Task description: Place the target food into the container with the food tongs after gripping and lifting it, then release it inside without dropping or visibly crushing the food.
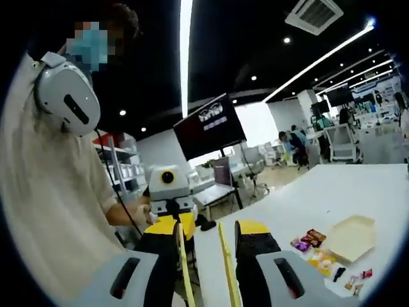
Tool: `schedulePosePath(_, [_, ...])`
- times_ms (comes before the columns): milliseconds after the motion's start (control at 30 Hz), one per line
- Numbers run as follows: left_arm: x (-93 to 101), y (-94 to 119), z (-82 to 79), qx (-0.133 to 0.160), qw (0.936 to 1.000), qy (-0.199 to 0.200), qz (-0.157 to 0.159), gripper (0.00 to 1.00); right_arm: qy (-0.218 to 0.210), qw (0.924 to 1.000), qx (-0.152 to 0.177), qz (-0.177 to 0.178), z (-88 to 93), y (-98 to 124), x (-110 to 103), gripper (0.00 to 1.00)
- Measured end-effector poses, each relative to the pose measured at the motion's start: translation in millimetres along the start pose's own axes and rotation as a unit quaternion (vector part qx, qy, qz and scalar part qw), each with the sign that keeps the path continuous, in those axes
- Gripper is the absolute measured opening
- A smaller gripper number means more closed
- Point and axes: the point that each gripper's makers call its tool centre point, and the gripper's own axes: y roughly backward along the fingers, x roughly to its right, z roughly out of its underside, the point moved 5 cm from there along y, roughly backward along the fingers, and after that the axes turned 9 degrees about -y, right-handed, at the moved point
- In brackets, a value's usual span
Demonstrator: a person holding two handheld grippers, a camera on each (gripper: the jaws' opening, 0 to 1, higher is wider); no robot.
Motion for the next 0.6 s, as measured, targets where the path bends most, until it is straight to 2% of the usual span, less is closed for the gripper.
schedulePosePath(100, [0.3, 0, -1.0, 0.005, 1.0, 0.004, 0.002, 0.0, 0.003, 1.0, 0.001, -0.008, -4.5, 1, -4, 0.34])
schedulePosePath(200, [-4.5, 1, -3.3, 0.031, 0.9991, 0.03, 0.0, 0.0, 0.015, 0.9995, 0.006, -0.028, -14.1, 1, -14, 0.34])
schedulePosePath(400, [-5.3, -1, -7.3, 0.045, 0.9982, 0.039, -0.002, 0.0, 0.035, 0.9988, 0.023, -0.027, -21.8, 3, -18, 0.36])
schedulePosePath(467, [-4.7, -2, -7.8, 0.047, 0.9982, 0.039, -0.002, 0.0, 0.041, 0.9987, 0.016, -0.025, -20.7, 3, -19, 0.36])
schedulePosePath(567, [-0.8, -3, -10.5, 0.046, 0.9984, 0.033, 0.0, 0.0, 0.044, 0.9986, -0.022, -0.019, -9.1, 3, -18, 0.36])
schedulePosePath(600, [0.0, -4, -11.2, 0.044, 0.9985, 0.032, 0.0, 0.0, 0.044, 0.9985, -0.025, -0.02, -7.4, 3, -18, 0.36])
